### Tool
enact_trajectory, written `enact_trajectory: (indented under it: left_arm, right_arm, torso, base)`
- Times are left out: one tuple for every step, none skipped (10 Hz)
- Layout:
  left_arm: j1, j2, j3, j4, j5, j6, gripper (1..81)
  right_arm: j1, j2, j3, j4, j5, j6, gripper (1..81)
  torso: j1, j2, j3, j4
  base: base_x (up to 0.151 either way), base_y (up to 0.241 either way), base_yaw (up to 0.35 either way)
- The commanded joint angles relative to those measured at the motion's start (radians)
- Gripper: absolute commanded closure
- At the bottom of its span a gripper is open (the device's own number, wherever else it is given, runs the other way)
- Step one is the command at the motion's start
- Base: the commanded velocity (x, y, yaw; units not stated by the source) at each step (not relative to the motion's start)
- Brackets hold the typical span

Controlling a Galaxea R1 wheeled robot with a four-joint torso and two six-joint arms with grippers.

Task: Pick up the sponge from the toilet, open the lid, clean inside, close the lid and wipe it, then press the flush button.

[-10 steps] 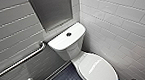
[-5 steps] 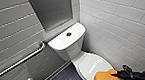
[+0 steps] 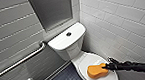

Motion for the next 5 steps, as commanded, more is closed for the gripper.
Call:
enact_trajectory:
  left_arm:
    - [0.021,-0.001,0.006,0.013,0.088,0.006,1.0]
    - [0.021,0.001,0.001,0.013,0.088,0.006,1.0]
    - [0.024,0.004,-0.002,0.013,0.088,0.006,1.0]
    - [0.024,0.007,-0.007,0.013,0.088,0.006,1.0]
    - [0.027,0.007,-0.008,0.012,0.088,0.006,1.0]
  right_arm:
    - [0.270,0.103,-0.188,0.007,-0.094,0.138,81.1]
    - [0.297,0.122,-0.223,0.000,-0.095,0.151,81.1]
    - [0.305,0.136,-0.246,0.000,-0.100,0.152,81.1]
    - [0.292,0.151,-0.283,0.002,-0.102,0.156,81.1]
    - [0.266,0.168,-0.348,0.010,-0.098,0.171,81.1]
  torso:
    - [0.000,0.000,0.000,0.000]
    - [0.000,0.000,0.000,0.000]
    - [0.000,0.000,0.000,0.000]
    - [0.000,0.000,0.000,0.000]
    - [0.000,0.001,0.000,0.000]
  base:
    - [0.000,0.000,0.000]
    - [0.000,0.000,0.000]
    - [0.000,0.000,0.000]
    - [0.000,0.000,0.000]
    - [0.000,0.000,0.000]
